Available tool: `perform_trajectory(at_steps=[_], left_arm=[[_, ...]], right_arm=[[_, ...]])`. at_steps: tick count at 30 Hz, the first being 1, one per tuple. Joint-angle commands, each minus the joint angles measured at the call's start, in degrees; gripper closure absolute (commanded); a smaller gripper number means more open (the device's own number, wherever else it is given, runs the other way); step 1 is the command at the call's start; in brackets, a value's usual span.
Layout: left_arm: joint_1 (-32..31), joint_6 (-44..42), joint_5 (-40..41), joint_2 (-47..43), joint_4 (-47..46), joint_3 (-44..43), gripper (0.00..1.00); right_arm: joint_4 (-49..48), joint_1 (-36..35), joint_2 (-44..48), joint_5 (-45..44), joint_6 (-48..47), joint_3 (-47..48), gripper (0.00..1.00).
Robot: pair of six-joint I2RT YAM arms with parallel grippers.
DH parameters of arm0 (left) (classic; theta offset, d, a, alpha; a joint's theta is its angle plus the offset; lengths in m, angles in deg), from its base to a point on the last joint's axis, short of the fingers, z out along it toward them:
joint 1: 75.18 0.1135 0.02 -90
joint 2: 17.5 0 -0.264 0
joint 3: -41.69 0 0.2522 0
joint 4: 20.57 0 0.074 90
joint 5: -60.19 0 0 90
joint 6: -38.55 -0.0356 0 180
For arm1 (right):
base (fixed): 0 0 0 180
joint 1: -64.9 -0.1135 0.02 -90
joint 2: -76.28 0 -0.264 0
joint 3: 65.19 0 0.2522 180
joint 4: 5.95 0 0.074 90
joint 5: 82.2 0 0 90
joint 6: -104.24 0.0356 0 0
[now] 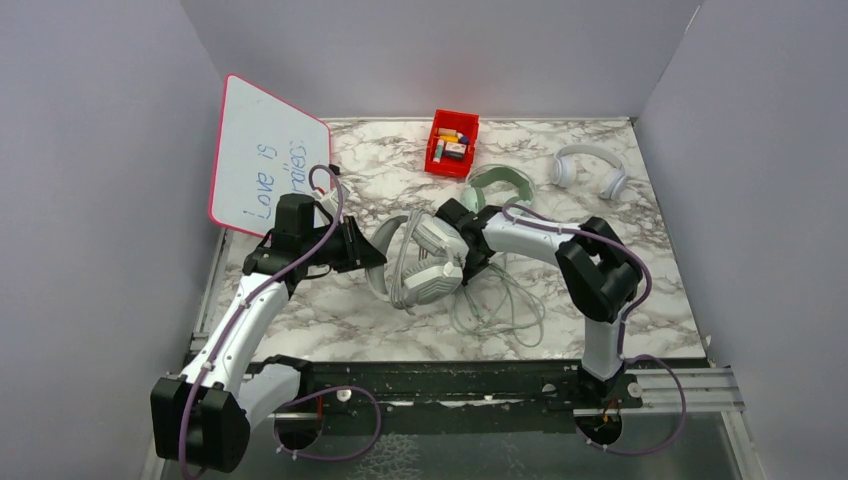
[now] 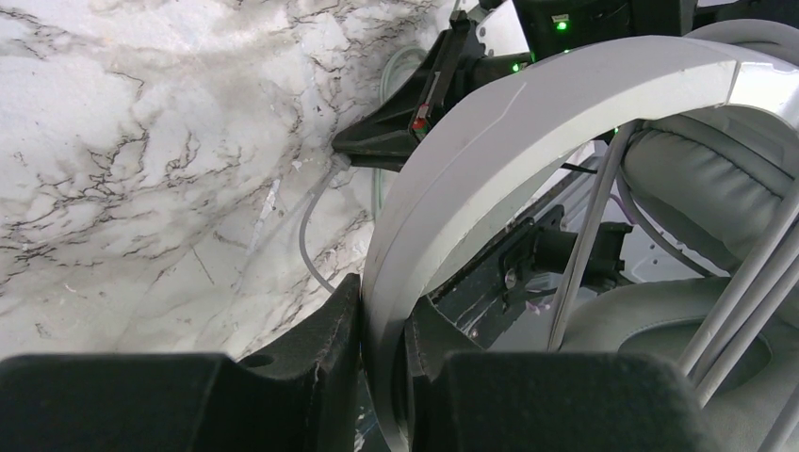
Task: Wrap the headphones
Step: Wrap the headphones cable around the headphones.
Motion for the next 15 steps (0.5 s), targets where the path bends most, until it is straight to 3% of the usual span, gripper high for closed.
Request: perform_trajectory(at_steps=[1,6,10,12,15], left_arm=[[0.1,2.1,-4.4,-1.8,-2.8,-0.5,1.0],[0.1,0.9,-3.9,-2.1,-1.8,-0.8,1.0],[0.1,-0.4,-3.0,-2.5,-0.9,-1.5,1.0],[0.0,-0.8,-2.9,-2.7,-0.7,-1.8,1.0],[0.0,-1.0,-3.5,-2.8,-0.7,-2.0,1.0]], right_arm=[[0.5,0.1,-3.8,-3.7,-1.7,-2.2,1.0],[-5.9,0.2,7.3,-13.0,-8.9,-5.5,1.0],[-18.0,1.0,19.9,-19.9,-23.1,-12.3,1.0],[-28.4,2.9,26.7,-18.8,-31.4,-17.9,1.0],[-40.6,8.8,31.0,-10.2,-40.5,-22.6,1.0]])
